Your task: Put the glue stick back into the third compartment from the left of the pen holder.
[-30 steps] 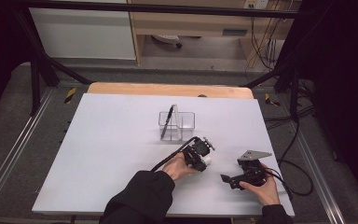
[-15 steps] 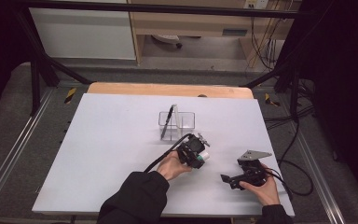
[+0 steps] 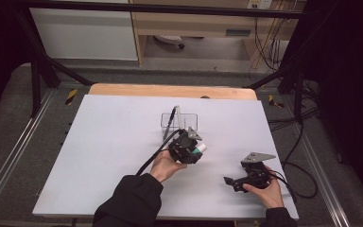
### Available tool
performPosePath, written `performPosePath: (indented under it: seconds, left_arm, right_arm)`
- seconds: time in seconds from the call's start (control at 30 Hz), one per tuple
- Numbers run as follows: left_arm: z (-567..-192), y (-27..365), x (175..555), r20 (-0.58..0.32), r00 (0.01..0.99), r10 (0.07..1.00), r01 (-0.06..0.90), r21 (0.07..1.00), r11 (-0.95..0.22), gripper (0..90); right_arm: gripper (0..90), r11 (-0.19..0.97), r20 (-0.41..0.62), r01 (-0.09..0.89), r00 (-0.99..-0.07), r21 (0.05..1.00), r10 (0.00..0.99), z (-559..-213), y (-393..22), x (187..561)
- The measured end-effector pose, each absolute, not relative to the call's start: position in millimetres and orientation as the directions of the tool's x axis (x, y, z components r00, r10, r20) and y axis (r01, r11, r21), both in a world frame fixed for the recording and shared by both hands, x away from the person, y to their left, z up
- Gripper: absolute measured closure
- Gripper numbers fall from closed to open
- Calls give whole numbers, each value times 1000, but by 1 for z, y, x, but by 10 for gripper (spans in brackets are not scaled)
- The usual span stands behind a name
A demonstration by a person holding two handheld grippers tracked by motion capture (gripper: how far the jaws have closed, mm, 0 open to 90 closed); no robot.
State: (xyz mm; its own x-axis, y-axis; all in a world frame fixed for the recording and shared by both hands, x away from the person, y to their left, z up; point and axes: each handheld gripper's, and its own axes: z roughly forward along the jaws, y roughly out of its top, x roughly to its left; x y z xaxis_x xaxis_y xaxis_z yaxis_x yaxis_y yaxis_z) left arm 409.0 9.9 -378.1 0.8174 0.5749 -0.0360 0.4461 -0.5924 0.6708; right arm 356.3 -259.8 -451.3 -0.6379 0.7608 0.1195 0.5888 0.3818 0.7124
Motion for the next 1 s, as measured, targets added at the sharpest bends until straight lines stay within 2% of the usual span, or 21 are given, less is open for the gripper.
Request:
performPosePath:
  seconds: [0.43,1.0]
  left_arm:
    - [-358,32,417,-56,775,630,442,760,-476,654]
    - [-336,37,431,-61,744,665,419,818,-395,653]
  right_arm:
    - [10,385,111,586,-637,713,763,-452,-259,356]
    - [9,390,104,582,-638,714,763,-452,-259,356]
